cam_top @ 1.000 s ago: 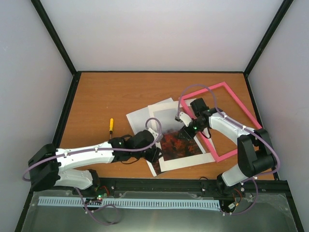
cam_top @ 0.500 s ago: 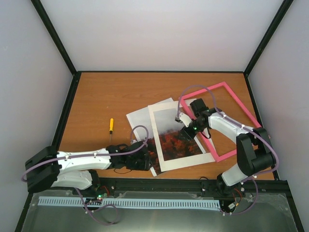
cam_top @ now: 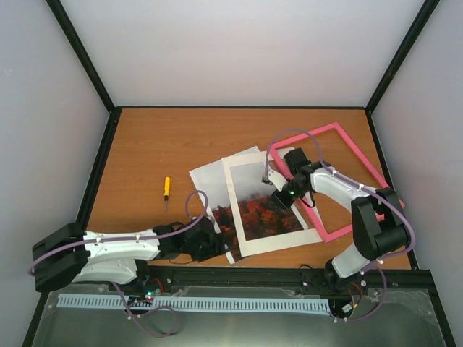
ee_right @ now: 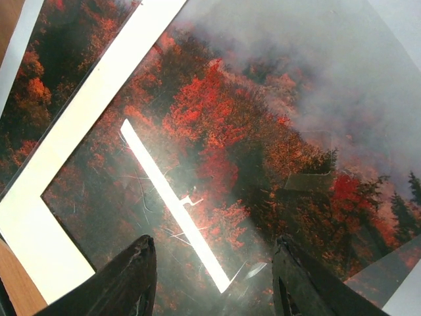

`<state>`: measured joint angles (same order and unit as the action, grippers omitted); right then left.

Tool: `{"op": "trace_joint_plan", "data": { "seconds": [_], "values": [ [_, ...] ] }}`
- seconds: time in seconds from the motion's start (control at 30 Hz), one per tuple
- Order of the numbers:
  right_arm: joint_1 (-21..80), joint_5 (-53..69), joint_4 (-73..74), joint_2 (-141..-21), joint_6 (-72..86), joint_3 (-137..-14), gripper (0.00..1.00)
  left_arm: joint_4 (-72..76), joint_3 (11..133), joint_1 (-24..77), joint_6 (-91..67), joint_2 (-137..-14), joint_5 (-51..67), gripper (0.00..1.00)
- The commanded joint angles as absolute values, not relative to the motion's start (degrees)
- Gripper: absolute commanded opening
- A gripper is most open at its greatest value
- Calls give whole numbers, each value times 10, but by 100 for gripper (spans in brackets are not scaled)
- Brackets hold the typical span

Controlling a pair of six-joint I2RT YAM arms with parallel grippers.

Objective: Take the photo out of the frame

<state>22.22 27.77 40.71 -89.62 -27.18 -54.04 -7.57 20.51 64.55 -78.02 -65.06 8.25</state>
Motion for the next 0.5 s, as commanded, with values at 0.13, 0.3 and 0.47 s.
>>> {"op": "trace_joint_plan", "data": {
  "seconds": [0.13, 0.3, 0.47],
  "values": [
    [224, 267, 405, -912, -277, -535, 49, -15, 224, 640, -801, -712, 116, 67],
    [227, 257, 401, -920, -280, -534, 48, 20, 219, 639, -798, -724, 111, 66],
    [229, 250, 401, -928, -288, -531, 48, 41, 220, 639, -785, -718, 96, 64]
  ]
}}
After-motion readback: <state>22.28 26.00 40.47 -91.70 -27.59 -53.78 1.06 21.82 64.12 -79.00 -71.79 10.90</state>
